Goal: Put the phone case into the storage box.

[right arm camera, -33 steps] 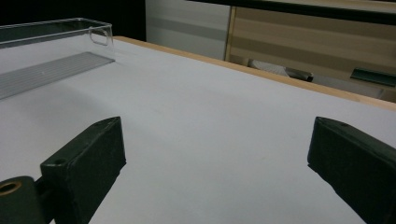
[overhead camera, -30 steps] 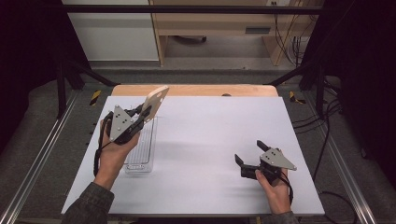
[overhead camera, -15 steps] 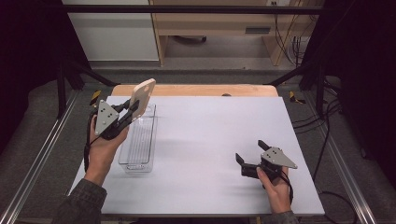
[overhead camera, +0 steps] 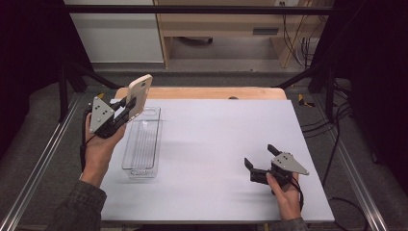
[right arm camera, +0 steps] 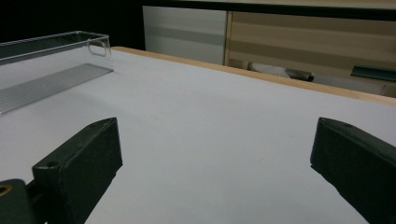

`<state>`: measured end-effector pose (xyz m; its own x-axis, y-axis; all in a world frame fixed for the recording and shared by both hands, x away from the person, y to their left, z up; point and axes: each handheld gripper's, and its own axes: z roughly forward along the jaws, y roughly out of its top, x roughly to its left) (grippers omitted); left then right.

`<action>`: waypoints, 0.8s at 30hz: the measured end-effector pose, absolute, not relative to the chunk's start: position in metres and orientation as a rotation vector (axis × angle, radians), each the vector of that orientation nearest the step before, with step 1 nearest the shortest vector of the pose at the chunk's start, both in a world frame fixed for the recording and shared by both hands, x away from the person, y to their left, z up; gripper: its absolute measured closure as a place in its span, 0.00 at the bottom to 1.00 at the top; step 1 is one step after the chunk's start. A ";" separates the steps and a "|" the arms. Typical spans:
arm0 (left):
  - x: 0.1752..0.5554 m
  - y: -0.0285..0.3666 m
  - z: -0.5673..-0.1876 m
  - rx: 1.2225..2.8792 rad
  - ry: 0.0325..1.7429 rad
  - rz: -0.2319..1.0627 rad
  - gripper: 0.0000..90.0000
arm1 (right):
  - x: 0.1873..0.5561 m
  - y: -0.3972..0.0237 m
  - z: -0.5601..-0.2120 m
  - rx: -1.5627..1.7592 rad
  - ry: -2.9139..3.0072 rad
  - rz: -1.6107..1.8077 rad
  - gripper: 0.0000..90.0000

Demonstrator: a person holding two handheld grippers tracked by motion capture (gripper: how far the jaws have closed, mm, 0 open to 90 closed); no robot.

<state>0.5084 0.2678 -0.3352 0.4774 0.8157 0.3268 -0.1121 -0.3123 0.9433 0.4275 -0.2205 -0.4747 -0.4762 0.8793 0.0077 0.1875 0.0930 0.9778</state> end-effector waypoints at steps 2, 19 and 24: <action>0.511 0.270 -0.336 1.621 0.626 1.053 0.88 | 0.427 -0.220 -0.475 1.049 1.755 1.426 0.02; 0.521 0.285 -0.337 1.580 0.670 1.036 0.88 | 0.427 -0.222 -0.475 1.043 1.733 1.450 0.02; 0.524 0.287 -0.340 1.579 0.671 1.039 0.88 | 0.427 -0.221 -0.475 1.036 1.734 1.451 0.02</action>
